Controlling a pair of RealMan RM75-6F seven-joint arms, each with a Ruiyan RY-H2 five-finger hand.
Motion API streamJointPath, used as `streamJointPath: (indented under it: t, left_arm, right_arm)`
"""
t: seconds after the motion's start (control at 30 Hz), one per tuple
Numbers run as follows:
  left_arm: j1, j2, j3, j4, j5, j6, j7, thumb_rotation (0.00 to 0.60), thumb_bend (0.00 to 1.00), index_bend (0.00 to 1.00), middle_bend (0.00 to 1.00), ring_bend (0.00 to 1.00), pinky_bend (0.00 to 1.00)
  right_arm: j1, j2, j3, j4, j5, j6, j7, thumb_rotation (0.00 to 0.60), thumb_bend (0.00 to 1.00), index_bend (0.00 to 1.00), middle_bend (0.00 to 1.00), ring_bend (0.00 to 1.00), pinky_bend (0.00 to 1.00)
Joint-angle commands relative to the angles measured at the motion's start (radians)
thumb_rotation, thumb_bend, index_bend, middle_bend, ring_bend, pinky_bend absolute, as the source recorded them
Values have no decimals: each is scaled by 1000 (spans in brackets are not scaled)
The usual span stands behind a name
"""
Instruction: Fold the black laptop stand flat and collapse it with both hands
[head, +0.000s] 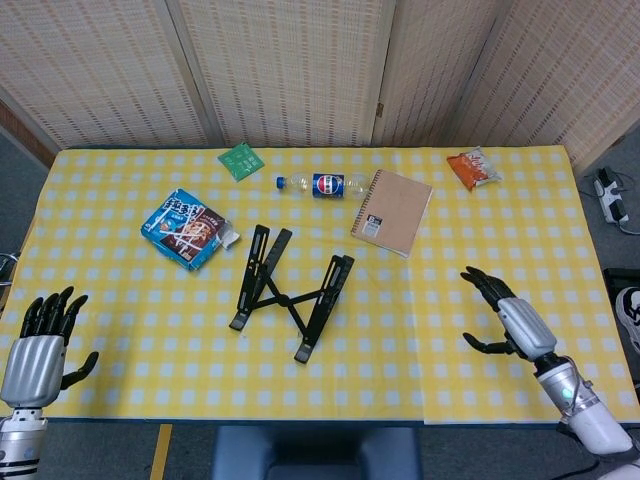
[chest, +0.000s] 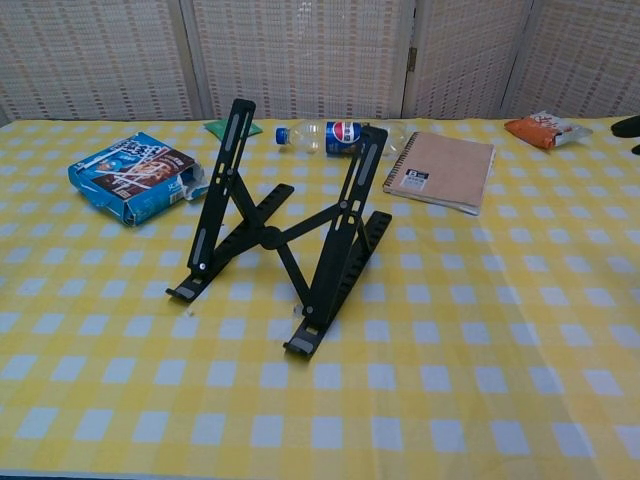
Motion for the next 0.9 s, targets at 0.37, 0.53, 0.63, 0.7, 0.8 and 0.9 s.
streamJointPath:
  t: [0.37,0.53,0.63,0.7,0.8,0.9]
  left_arm:
    - [1,23,-1,-14,9,2,-17,600,309,163,68,18,0]
    - [3,28,-2,-17,8,3,-20,600,309,164,69,18,0]
    - [4,30,0,-17,7,0,-22,600,309,164,70,18,0]
    - [5,31,1,-18,7,0,-22,600,309,165,71,18,0]
    - [5,32,1,-20,8,-1,-23,600,309,166,71,18,0]
    - [5,33,1,-20,11,0,-24,600,308,167,73,18,0]
  right_arm:
    - [334,-239,109,90,104,-341,601,600,300,0,0,7,0]
    - [386,-300,138,124,150,-400,632,600,293,0,0,0,0]
    - [418,-355,160,150,173,-428,679,600,293,0,0,0,0]
    - [438,-391,167,186,169,-440,713,600,293,0,0,0,0]
    - [461,-429,162,227,139,-439,755,600,293,0,0,5,0]
    - [477,-457,150,256,95,-415,841,600,292,0,0,19,0]
